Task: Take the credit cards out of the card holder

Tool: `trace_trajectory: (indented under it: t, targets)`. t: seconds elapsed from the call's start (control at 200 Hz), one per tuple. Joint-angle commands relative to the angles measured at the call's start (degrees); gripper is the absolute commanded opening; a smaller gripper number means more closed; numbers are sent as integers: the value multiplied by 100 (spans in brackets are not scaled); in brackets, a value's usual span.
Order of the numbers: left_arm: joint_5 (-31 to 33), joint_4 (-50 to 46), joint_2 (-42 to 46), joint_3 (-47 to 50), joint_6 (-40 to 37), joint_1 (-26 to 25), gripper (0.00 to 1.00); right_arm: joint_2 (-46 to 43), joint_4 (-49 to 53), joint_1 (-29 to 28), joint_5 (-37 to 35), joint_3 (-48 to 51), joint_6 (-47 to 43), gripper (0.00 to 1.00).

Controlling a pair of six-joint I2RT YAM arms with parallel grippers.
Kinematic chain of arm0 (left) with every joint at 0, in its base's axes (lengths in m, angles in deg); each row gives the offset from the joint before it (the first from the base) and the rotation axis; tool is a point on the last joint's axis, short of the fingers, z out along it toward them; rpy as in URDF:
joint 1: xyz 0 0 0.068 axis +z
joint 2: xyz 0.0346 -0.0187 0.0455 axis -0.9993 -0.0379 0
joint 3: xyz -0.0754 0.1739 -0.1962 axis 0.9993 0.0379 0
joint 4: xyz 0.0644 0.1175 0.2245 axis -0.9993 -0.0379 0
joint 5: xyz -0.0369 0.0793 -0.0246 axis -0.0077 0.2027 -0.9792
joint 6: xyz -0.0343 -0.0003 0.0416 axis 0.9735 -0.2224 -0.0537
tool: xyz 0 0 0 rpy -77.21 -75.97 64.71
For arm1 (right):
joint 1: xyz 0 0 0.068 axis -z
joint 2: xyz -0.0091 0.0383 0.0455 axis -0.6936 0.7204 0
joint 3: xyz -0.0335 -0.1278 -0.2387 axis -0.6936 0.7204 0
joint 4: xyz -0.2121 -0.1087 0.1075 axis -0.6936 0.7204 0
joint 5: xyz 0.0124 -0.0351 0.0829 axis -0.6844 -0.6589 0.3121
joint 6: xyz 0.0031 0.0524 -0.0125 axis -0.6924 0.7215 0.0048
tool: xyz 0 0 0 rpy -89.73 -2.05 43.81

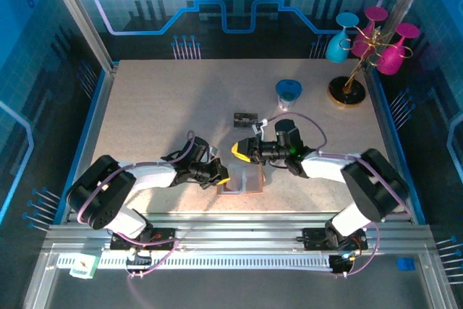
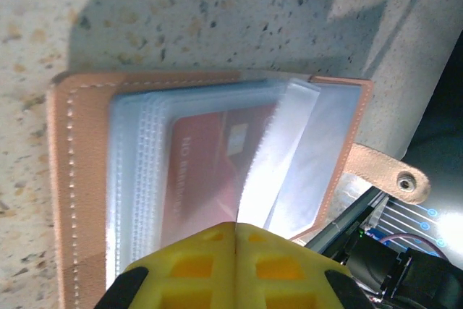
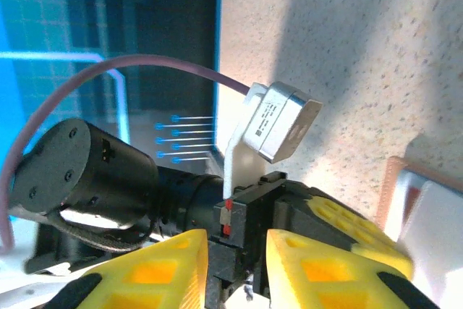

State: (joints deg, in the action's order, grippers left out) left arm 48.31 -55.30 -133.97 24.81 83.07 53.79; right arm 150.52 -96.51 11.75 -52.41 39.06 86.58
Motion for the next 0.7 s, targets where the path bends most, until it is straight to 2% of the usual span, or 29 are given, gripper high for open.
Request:
trace_trajectory:
  t: [0.0,0.14,0.29,0.425,0.695]
  targets:
    - [19,-224,94,-208,-157,-32,7,-531,3280,107,-777,-523,-1641,29]
    - [-72,-232,105,-372,-179,-49,20,-998,4683,326,-1348,-858,-2209,30]
    - [-125,-379,89,-649,-249,-133,34,-1454,5237,697,-1465,-787,-2467,30]
    - [-140,-452,-65,-937,-270,-298,41,-1786,5456,1032,-1402,-619,-2577,30]
    - [-130,-407,-725,-1581,-252,-732,48,-2191,5754,1451,-1318,-456,-2728,31]
